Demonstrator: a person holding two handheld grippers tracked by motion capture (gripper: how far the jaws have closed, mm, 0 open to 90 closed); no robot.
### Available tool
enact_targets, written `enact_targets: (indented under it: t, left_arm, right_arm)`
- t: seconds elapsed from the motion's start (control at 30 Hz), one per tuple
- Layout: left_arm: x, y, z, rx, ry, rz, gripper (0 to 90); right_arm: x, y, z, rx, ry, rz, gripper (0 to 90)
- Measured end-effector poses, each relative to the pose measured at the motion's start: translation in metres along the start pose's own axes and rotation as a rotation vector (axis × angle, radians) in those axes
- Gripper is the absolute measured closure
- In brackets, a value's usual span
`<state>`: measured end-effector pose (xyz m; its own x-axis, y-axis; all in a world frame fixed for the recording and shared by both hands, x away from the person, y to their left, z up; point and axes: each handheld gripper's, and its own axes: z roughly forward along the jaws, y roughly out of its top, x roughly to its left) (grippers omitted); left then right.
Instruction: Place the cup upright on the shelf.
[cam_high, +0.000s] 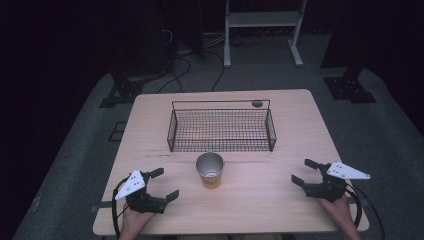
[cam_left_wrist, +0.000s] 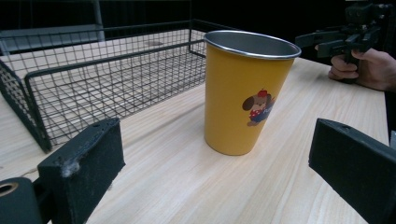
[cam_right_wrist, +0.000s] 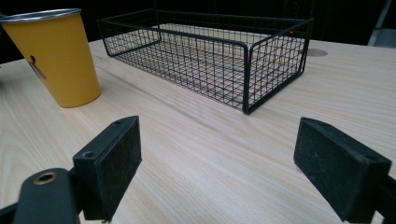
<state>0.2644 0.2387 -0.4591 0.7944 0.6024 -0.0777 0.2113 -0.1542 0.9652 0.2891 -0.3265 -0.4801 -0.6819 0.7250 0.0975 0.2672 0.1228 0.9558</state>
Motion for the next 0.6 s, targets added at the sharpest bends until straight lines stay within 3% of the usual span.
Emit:
enact_targets:
  t: [0.6]
  left_arm:
    - [-0.012, 0.004, 0.015, 0.038, -0.037, 0.047, 2.2]
  right_arm:
    - [0.002, 0.000, 0.002, 0.015, -0.012, -0.009, 14.0]
